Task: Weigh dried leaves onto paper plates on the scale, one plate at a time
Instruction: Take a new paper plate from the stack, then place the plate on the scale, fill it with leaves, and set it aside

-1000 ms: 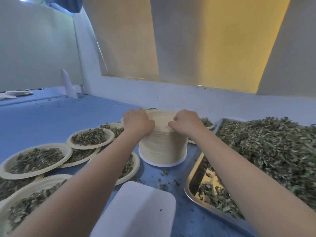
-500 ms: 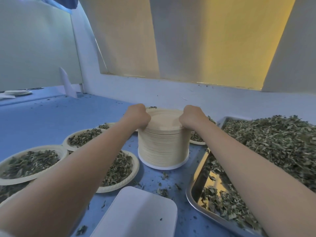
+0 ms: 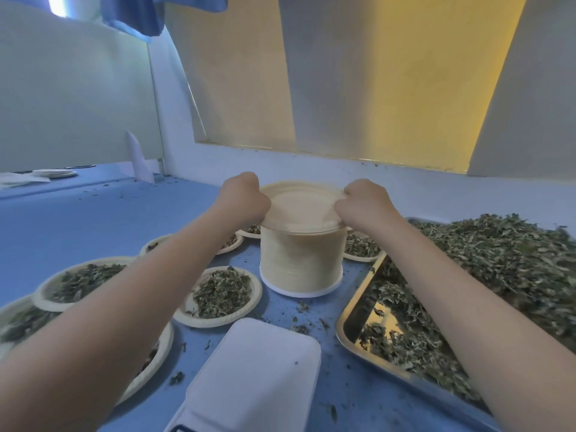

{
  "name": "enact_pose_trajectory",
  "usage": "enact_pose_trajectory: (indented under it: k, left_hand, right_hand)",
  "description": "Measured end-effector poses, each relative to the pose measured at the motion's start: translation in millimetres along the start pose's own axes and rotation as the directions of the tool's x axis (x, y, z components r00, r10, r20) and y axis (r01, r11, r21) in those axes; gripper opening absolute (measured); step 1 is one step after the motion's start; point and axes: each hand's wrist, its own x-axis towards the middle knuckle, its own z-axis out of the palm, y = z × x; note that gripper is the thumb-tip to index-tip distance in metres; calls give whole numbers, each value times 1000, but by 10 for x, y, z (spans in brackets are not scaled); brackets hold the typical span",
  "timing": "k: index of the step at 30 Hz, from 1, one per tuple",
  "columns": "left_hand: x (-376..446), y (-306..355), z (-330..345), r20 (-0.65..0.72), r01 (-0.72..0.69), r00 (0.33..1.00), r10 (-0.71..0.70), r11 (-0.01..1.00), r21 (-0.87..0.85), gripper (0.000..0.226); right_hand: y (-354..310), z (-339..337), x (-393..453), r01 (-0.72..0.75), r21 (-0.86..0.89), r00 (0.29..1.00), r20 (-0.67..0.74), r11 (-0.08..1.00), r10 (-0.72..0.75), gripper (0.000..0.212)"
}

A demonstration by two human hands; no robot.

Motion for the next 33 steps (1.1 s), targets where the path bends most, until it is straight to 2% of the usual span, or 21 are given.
enact_pose_trajectory:
  k: [3,6,8,14,16,18,21,23,29,31,33]
  left_hand:
    - [-401,-179,-64,45,31,999,-28,997,-69,29]
    - [-776,-343,-98,94,84,993,-67,977,-195,32]
    - [-966,-427,-107,115,151,986,-122,943,-296,28]
    - [-1342,-674,-54,191,304,952,-237,766,-567,22]
    - [-1382,-688,-58,194,324,946,-260,700,-636,14]
    - [-1402,-651,-82,188,330,941,-280,646,-688,17]
    - [-1409,-561,-120,202,349,931,-303,583,-734,16]
    - [-1402,-518,-140,248,389,915,-318,537,-748,9]
    - [-1345,-479,-144,364,473,875,-318,410,-780,30]
    - [-1294,-463,-139,348,463,880,-323,424,-778,35]
    - [-1232,-452,-141,309,432,898,-313,487,-759,27]
  right_hand:
    - [37,1,-411,2,102,998,62,995,-8,24]
    - [60,63,-733,21,107,994,108,994,-33,18]
    - [87,129,-888,54,118,994,89,992,-65,29]
    - [195,342,-1145,35,13,998,47,999,-36,20]
    - [188,369,-1154,58,-44,997,44,997,-56,23]
    - [161,352,-1122,68,-88,997,33,994,-65,24]
    - [124,292,-1049,89,-131,996,27,987,-86,33]
    - [123,263,-989,93,-123,995,38,988,-89,31]
    - [151,238,-900,49,-55,998,45,997,-47,35]
    - [154,210,-860,26,-7,999,44,1000,-26,33]
    - [143,171,-789,7,55,1000,27,998,-9,30]
